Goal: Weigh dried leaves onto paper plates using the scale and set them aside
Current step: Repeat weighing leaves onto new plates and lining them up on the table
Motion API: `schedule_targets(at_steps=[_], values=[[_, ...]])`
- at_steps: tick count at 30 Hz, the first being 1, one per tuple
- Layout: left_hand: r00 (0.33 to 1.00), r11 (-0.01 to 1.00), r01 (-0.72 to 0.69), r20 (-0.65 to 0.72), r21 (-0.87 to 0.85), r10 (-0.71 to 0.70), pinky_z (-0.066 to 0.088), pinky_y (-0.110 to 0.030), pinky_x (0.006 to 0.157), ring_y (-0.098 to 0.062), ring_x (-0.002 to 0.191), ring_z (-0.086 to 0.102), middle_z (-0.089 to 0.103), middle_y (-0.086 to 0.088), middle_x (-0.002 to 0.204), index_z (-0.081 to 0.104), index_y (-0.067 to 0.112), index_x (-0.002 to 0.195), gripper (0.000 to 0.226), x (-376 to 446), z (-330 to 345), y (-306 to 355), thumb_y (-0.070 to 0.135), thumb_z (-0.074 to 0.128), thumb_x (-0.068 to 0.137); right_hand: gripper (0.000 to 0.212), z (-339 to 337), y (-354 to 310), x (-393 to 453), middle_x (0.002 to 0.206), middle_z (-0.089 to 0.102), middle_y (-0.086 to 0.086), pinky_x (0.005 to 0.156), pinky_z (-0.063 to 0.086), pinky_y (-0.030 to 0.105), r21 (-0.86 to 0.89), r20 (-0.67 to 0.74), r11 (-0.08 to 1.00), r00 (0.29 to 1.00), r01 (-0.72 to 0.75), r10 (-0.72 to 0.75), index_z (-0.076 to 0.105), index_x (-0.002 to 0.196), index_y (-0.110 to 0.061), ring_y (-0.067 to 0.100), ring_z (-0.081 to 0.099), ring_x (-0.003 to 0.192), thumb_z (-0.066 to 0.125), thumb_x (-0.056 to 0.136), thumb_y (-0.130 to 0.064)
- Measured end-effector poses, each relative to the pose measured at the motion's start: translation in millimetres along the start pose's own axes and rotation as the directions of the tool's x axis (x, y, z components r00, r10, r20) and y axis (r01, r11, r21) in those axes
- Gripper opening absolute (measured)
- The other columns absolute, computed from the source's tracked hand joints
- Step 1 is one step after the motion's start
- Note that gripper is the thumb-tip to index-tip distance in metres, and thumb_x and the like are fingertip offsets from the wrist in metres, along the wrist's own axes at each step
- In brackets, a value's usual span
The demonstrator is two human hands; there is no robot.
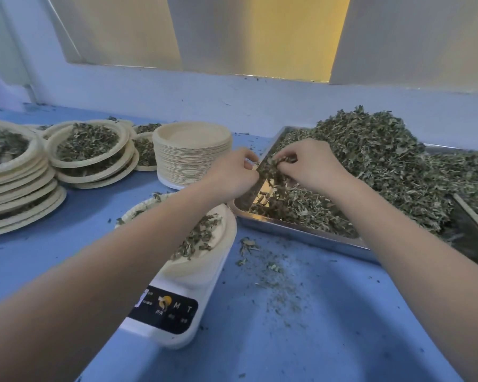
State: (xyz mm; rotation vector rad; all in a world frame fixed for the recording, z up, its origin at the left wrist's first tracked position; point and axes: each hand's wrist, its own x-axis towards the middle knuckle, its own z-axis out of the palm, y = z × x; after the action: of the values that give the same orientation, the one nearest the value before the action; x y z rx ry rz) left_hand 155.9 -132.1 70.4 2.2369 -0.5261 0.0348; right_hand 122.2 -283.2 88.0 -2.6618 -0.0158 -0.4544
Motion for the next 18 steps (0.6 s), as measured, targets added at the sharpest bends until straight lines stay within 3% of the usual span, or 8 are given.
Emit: schedule_targets(at_steps=[4,9,11,13,15,18], values=[[0.998,0.997,-0.006,-0.060,-0.076,0.002,0.045,-0.030,0.077,-0.022,0.090,0.057,0.064,-0.006,0.107,0.057,0.022,0.104,0.033,-6.7,-16.5,-0.2,0.000,0.041,0.086,0.017,-6.2,-25.4,-1.3,0.089,0.063,-0.003,0.043,0.040,0.004,0.207,-0.039,0.976,0.997,0.066,-0.059,0.069,0.102,-0.018,-0.004,0.055,0.038,0.058,0.092,-0.011],[0.964,0.999,-0.020,-0.265,-0.048,0.007,0.042,-0.024,0.065,-0.024,0.091,0.060,0.065,0.000,0.088,0.063,0.021,0.079,0.041,-27.3,-56.8,-13.8,-0.008,0.034,0.078,0.014,4.4,-68.6,-3.5,0.085,0.066,-0.007,0.050,0.042,0.005,0.279,0.027,0.942,0.979,0.186,-0.201,0.069,0.099,-0.023,-0.004,0.059,0.049,0.062,0.089,-0.016],[0.956,1.000,0.023,-0.291,-0.014,-0.026,0.046,-0.025,0.060,-0.022,0.083,0.060,0.065,0.005,0.079,0.063,0.025,0.070,0.046,-38.5,-73.3,-25.2,-0.009,0.034,0.077,0.020,10.8,-79.2,-5.1,0.098,0.068,-0.005,0.065,0.051,0.011,0.298,0.147,0.932,0.955,0.204,-0.256,0.069,0.108,-0.023,-0.001,0.063,0.068,0.066,0.088,-0.023],[0.950,0.998,0.065,-0.307,0.007,-0.060,0.051,-0.034,0.071,-0.023,0.082,0.062,0.065,0.007,0.075,0.064,0.028,0.064,0.050,-49.5,-87.2,-36.0,-0.010,0.035,0.077,0.035,16.2,-84.2,-7.8,0.112,0.065,-0.009,0.073,0.055,0.017,0.377,0.358,0.910,0.878,0.175,-0.317,0.063,0.118,-0.032,-0.003,0.064,0.090,0.070,0.084,-0.032],[0.944,0.995,0.097,-0.316,-0.001,-0.092,0.051,-0.036,0.076,-0.018,0.079,0.060,0.064,0.009,0.073,0.066,0.026,0.062,0.052,-58.7,-97.7,-45.7,-0.011,0.033,0.078,0.048,21.6,-88.1,-10.0,0.115,0.060,-0.016,0.068,0.048,0.005,0.357,0.469,0.914,0.809,0.192,-0.353,0.056,0.124,-0.042,-0.020,0.056,0.090,0.072,0.079,-0.042],[0.934,0.992,0.124,-0.336,-0.015,-0.122,0.043,-0.024,0.074,-0.006,0.072,0.054,0.062,0.010,0.074,0.067,0.025,0.064,0.051,-69.1,-105.9,-55.4,-0.010,0.032,0.078,0.047,27.9,-94.7,-9.0,0.123,0.059,-0.014,0.070,0.039,-0.004,0.341,0.421,0.909,0.826,0.238,-0.374,0.055,0.124,-0.047,-0.027,0.050,0.092,0.069,0.079,-0.049]])
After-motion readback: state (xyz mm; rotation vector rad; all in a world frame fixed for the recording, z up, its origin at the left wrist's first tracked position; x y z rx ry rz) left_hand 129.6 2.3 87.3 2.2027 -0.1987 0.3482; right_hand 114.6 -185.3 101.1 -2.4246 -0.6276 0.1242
